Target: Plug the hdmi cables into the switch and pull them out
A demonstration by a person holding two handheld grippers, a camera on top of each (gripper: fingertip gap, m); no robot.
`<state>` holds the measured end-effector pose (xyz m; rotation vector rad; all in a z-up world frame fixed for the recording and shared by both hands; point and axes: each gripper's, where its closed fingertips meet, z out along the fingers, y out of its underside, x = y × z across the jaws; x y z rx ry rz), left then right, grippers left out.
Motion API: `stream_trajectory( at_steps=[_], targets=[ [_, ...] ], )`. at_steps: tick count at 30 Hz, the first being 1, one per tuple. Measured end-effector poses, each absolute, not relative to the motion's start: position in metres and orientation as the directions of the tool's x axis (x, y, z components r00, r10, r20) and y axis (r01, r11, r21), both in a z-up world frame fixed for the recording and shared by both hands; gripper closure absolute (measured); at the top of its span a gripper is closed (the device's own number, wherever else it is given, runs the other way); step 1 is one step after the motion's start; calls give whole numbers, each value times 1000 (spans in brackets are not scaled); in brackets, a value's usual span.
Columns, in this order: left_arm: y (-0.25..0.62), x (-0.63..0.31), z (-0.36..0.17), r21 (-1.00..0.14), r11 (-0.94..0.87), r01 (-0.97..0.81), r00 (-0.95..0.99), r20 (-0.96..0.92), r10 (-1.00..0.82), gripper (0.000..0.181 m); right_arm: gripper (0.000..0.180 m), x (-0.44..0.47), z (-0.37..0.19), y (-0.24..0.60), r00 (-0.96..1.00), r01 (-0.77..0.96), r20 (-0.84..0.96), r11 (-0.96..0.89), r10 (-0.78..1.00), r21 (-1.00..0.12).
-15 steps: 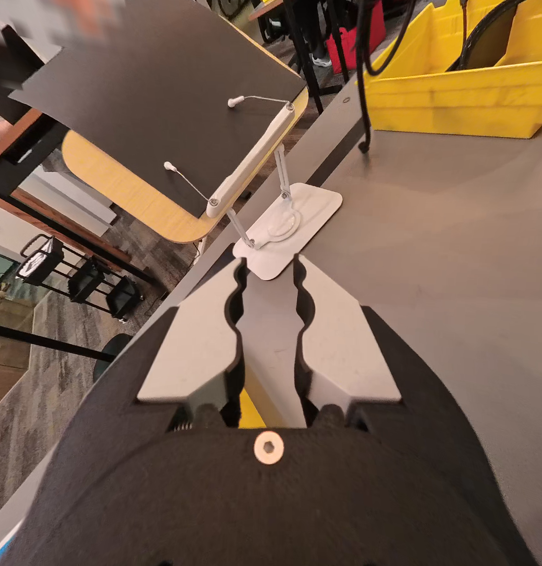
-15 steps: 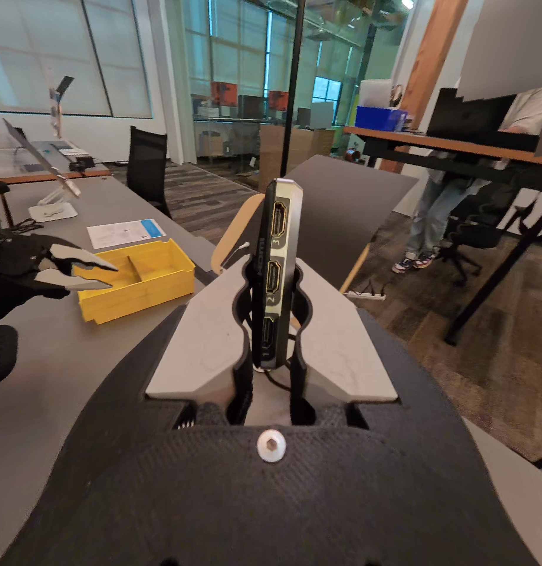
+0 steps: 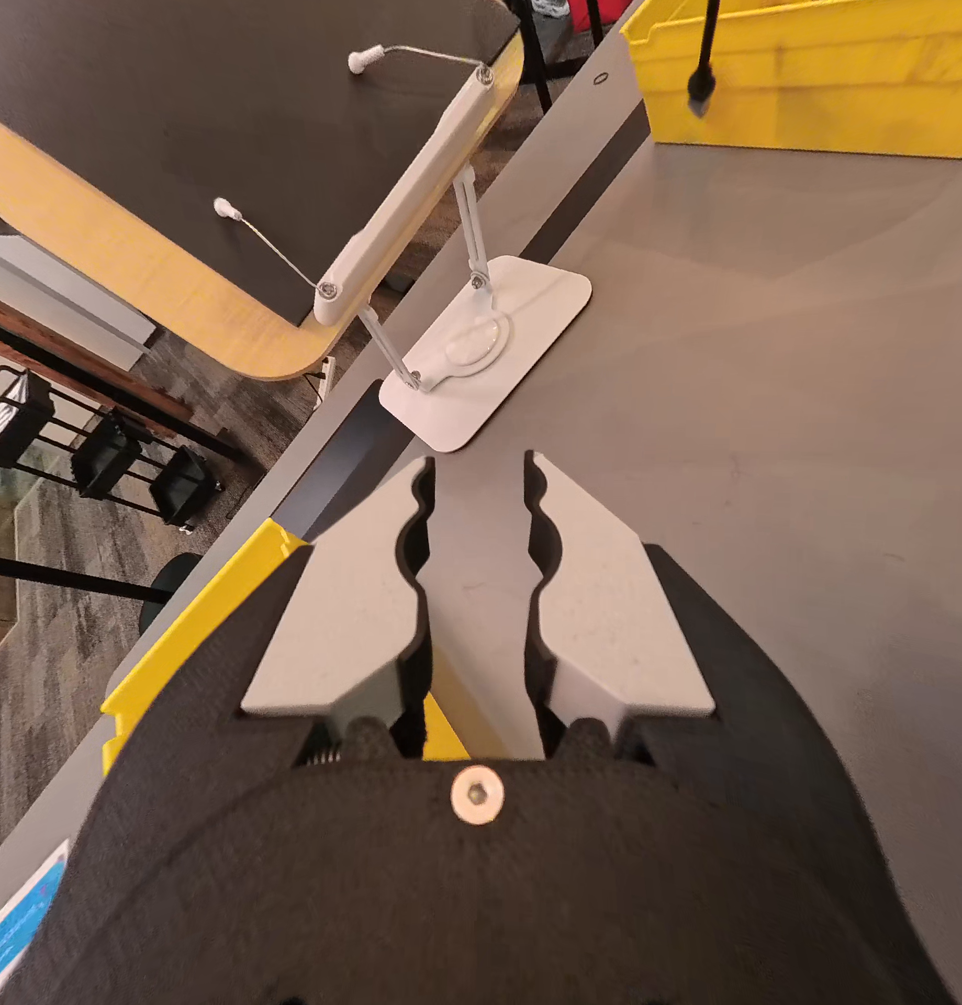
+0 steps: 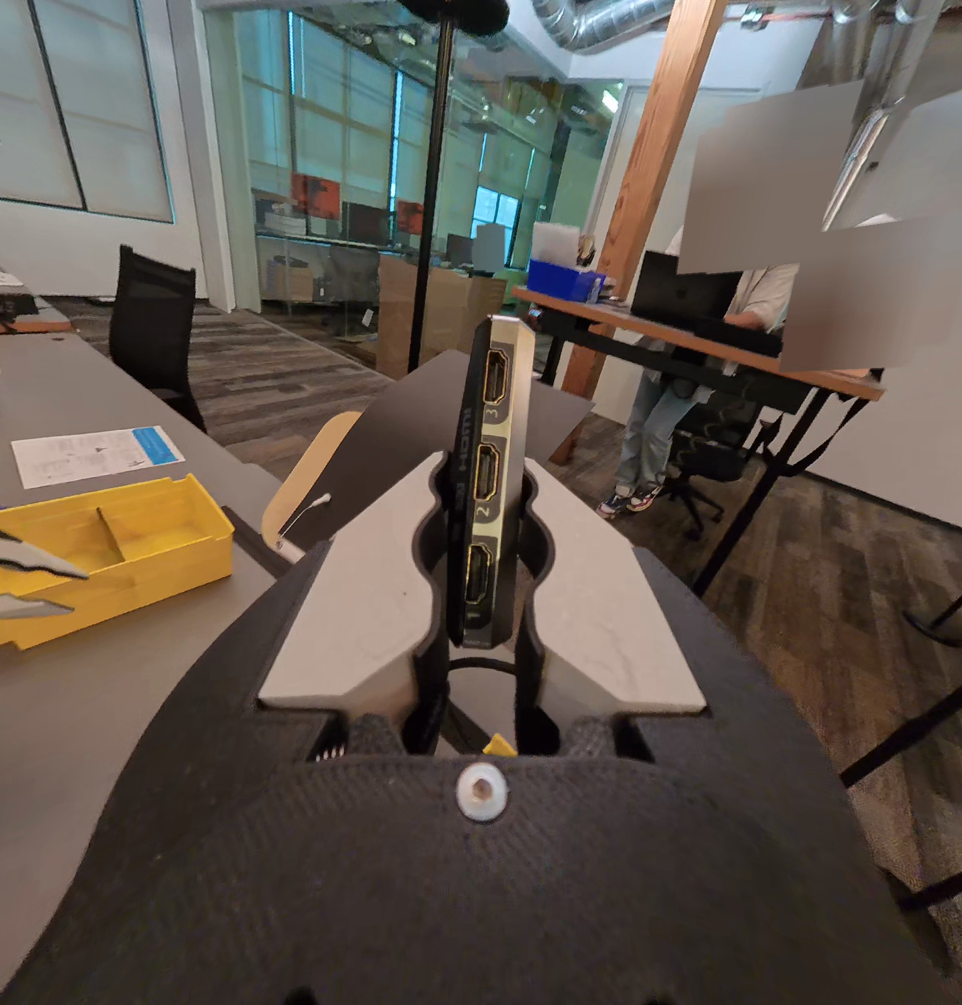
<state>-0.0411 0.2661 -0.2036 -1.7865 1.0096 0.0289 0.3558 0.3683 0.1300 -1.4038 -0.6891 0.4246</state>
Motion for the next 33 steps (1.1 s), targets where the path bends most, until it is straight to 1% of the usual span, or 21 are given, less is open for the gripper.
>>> stream_trajectory(
  at_steps=[10, 18, 26, 29, 33],
  targets=[
    [271, -46, -223, -744, -152, -651, 643, -434, -631, 149, 160, 388, 190, 366, 793, 95, 231, 260, 564, -961],
    [270, -42, -236, -726, -168, -667, 626, -423, -655, 149, 159, 401, 193, 363, 807, 109, 239, 262, 540, -959],
    [270, -39, -245, -714, -181, -676, 616, -414, -670, 149, 159, 405, 223, 358, 814, 107, 260, 304, 520, -946],
    [269, -37, -249, -710, -182, -681, 609, -410, -678, 149, 160, 398, 216, 363, 803, 143, 267, 263, 533, -954],
    [268, -37, -252, -701, -183, -689, 602, -413, -684, 149, 160, 398, 175, 378, 799, 173, 241, 174, 550, -969]
  ],
)
